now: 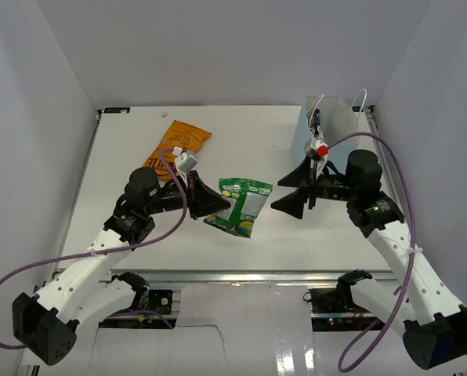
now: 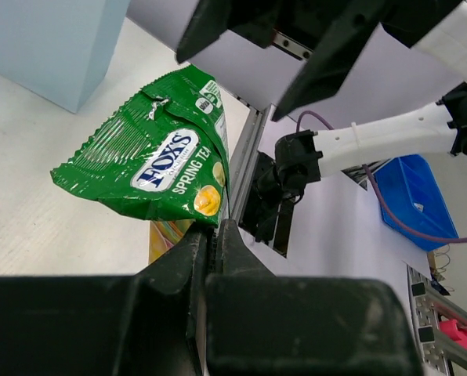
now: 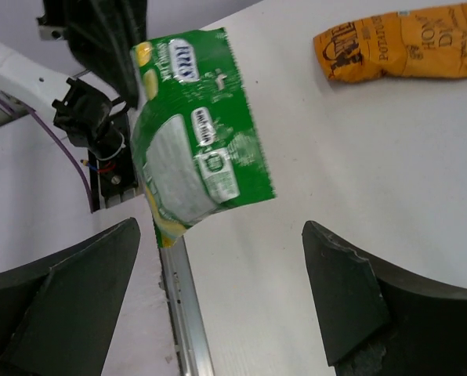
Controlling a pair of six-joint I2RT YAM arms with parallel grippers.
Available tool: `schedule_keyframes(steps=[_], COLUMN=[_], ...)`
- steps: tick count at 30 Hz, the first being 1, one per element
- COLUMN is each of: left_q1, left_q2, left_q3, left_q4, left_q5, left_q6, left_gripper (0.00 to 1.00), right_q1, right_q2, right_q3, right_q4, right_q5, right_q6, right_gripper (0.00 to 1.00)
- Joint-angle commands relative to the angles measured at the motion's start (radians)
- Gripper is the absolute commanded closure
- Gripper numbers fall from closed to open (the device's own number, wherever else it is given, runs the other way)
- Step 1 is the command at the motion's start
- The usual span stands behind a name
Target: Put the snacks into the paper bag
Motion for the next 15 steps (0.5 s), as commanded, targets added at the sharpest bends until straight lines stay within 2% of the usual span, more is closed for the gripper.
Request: schedule_keyframes(steps=[1,8,15], left_q1=[-0.007,-0.01,-0.015], left_q2=[-0.036,-0.049,-0.012], left_q3=[-0.041,-0.05,-0.047], left_q4=[0.063,0.074,0.083], left_q5=[0.042,0.067,0.081], left_q6=[-0.01,-0.02,-0.02], left_gripper=[1.0,1.0,1.0], right_q1=[0.017,0.055,0.078], right_q2=[0.046,0.135,0.135], right_q3=[0.009,-0.017,-0.063], right_q4=[0.105,0.217,0.29], right_q5=[0.024,-0.053,-0.094], right_q6=[0.175,0.243,0.248], right_gripper=[0.09,0.09,0.1])
